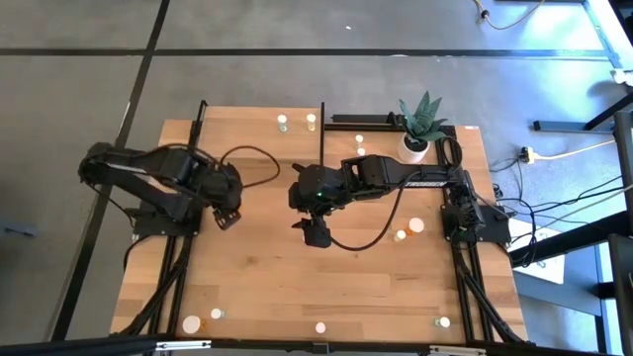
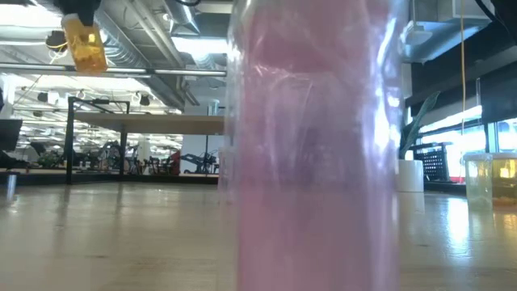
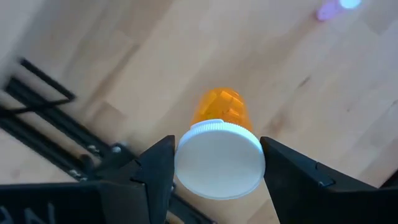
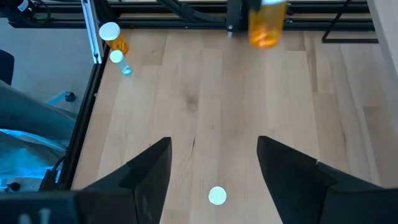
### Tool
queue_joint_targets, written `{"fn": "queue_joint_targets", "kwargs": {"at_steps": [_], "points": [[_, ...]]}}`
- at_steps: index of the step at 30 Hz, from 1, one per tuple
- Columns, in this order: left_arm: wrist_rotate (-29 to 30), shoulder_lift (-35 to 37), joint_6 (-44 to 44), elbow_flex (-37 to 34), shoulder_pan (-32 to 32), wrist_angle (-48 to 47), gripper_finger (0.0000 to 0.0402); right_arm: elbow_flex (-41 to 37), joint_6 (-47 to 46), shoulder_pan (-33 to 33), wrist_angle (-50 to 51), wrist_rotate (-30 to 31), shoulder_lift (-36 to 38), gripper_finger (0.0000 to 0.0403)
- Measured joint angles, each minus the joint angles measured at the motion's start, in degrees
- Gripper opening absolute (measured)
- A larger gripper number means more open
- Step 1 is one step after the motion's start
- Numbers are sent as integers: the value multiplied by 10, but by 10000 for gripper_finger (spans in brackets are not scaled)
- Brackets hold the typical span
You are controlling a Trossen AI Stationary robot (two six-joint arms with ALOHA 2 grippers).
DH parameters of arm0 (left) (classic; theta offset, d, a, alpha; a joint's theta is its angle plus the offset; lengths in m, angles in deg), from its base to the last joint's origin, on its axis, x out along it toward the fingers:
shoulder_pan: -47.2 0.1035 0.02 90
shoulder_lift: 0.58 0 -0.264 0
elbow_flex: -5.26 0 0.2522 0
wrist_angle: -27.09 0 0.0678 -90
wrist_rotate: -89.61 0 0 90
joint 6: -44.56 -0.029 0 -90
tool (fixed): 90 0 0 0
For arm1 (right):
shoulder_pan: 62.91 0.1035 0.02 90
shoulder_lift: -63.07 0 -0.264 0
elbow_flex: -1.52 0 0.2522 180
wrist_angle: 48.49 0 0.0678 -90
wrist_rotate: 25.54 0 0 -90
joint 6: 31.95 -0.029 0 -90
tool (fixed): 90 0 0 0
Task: Pick and place medicine bottles onto shelf by color
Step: Put the top left orange pill bottle on the shelf
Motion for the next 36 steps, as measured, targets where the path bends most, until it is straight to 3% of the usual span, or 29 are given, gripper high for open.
{"fn": "queue_joint_targets", "kwargs": {"at_steps": [14, 24, 36], "points": [[7, -41, -276, 127, 170, 1, 204, 0, 18, 0, -52, 6, 0, 237], [8, -128, -480, 216, 292, 3, 204, 0, 14, 1, -59, 188, 0, 237], [46, -216, -676, 222, 426, 4, 204, 0, -2, 1, -62, 236, 0, 237]]}}
